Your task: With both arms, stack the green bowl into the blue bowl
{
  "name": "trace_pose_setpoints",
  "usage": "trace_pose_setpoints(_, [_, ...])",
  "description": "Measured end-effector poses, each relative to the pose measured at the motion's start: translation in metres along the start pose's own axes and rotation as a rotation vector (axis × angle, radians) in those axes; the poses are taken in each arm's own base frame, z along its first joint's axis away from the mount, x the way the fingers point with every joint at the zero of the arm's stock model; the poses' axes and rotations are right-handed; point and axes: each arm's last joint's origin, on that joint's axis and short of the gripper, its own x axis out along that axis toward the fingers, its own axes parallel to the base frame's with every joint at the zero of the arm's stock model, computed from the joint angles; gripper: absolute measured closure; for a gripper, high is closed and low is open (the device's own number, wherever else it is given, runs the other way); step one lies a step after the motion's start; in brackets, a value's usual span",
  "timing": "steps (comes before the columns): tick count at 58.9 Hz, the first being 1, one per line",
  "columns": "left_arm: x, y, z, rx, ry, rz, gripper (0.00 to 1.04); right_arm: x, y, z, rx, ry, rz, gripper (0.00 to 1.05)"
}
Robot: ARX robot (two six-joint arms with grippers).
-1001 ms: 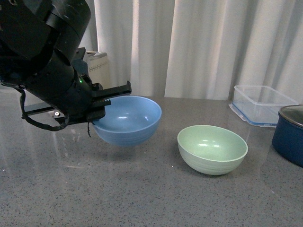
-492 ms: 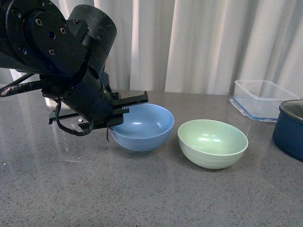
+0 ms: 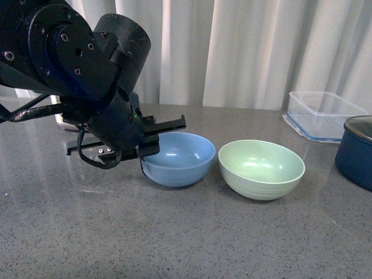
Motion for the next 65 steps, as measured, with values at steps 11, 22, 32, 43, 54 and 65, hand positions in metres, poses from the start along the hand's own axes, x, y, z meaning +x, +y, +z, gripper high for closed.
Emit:
trace_pose_setpoints(11, [-0.011,0.000,0.004,-0.007,-0.016,-0.015,0.50,0.000,0.000,0.000,0.000,0.000,0.000,0.10])
trace_pose_setpoints(22, [-0.065,0.010,0.013,0.022,-0.172,0.013,0.14,0.000,0.000,0.000,0.000,0.000,0.000,0.10])
trace_pose_setpoints(32, [-0.125,0.031,-0.001,0.095,-0.294,0.065,0.07,0.000,0.000,0.000,0.000,0.000,0.000,0.10])
trace_pose_setpoints(43, [-0.174,0.055,-0.056,0.174,-0.256,0.087,0.07,0.000,0.000,0.000,0.000,0.000,0.000,0.10])
trace_pose_setpoints(54, [-0.180,0.056,-0.061,0.190,-0.264,0.078,0.07,0.000,0.000,0.000,0.000,0.000,0.000,0.10])
trace_pose_setpoints(65, [-0.182,0.084,-0.087,0.209,-0.642,-0.040,0.39,0.000,0.000,0.000,0.000,0.000,0.000,0.10])
